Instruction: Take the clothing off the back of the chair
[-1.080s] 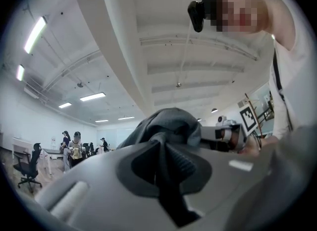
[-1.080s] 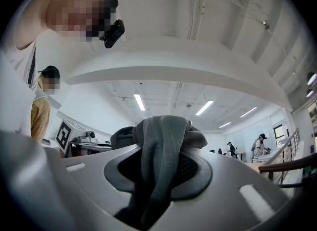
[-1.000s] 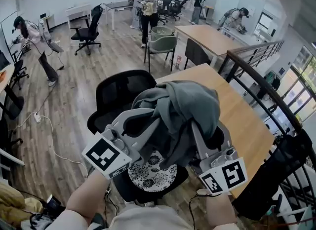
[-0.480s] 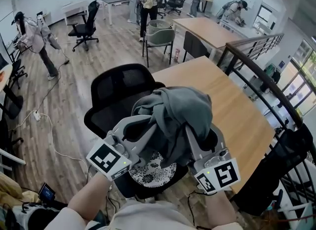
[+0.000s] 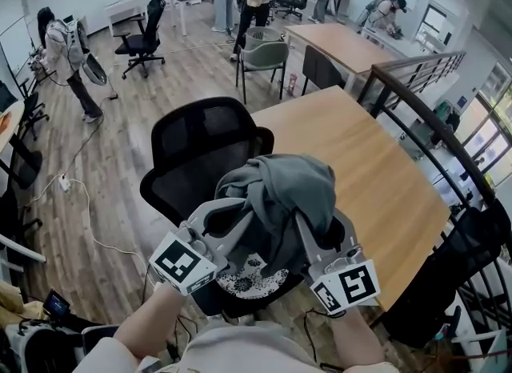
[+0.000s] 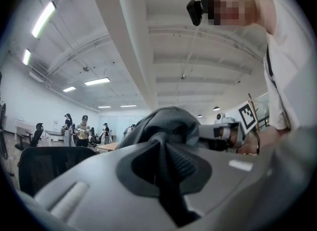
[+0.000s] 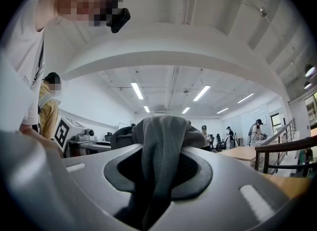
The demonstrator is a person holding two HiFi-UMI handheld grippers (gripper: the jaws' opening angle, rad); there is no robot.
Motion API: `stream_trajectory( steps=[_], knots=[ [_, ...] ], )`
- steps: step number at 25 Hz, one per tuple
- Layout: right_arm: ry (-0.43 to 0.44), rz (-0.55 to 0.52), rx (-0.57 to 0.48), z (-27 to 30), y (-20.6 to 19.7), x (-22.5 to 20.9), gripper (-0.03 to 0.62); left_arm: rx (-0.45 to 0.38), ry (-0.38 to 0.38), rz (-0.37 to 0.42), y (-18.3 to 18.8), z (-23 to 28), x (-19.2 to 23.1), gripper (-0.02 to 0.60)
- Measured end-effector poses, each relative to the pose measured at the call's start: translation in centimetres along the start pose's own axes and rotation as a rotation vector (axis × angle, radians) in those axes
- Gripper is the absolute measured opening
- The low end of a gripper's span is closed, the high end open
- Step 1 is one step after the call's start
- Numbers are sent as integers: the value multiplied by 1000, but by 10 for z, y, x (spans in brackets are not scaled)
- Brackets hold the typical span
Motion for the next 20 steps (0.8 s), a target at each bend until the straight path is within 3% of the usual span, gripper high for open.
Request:
stream_trajectory(
  steps=[20],
  knots=[
    [15, -3, 7, -4, -4, 6, 129, 4, -9, -34, -5, -8, -5, 28]
  ],
)
Point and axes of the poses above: the fingertips, and each gripper's own axes: z forward along the fingers, x to its left, y out of its top, the point moved 9 cm from there along -z, backward along the fingers, and after that the axes turned 5 degrees about -y, right-handed, at the moved point
